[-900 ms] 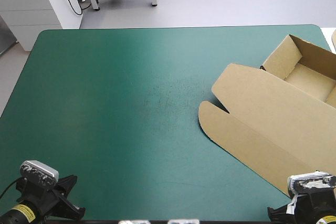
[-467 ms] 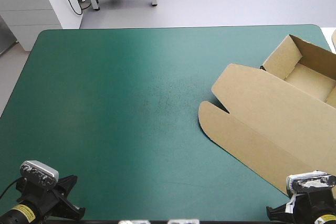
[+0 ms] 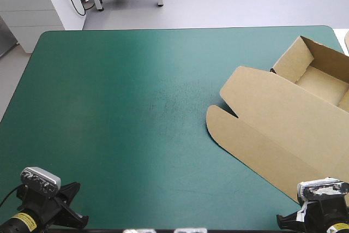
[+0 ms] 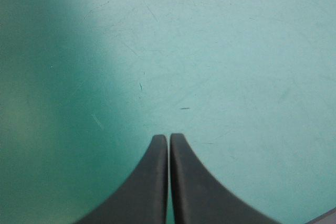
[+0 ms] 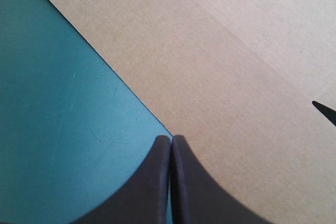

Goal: Fold the box

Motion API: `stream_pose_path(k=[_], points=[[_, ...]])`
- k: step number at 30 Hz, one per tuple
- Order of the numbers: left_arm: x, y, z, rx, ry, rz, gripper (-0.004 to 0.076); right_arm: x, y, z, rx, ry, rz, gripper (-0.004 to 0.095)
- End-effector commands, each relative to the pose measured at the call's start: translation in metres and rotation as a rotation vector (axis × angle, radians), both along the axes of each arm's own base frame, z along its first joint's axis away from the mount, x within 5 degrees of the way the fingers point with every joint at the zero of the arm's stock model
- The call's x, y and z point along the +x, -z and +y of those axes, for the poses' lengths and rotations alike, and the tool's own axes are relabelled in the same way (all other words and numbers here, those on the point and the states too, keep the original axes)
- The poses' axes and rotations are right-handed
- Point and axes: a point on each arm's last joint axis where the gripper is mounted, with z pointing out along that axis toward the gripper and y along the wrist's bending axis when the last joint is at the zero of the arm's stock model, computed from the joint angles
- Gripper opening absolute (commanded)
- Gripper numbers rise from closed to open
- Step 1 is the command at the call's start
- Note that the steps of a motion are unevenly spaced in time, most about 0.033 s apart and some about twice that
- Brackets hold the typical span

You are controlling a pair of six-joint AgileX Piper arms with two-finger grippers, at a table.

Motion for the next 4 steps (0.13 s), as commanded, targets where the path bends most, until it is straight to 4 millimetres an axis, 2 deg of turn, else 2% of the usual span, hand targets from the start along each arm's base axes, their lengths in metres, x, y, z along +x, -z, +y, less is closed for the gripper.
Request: stream_pose_path(k=[1, 4], points=[[0.0030, -0.0115, -0.0019, -0.043, -0.003, -0.058, -0.0008, 0.0041, -0.0100, -0.0003, 0.000, 0.003, -0.067, -0.0021], [0.0030, -0.0115, -0.0019, -0.043, -0.003, -0.058, -0.0008, 0.0041, -0.0100, -0.0003, 0.000, 0.003, -0.067, -0.0021]])
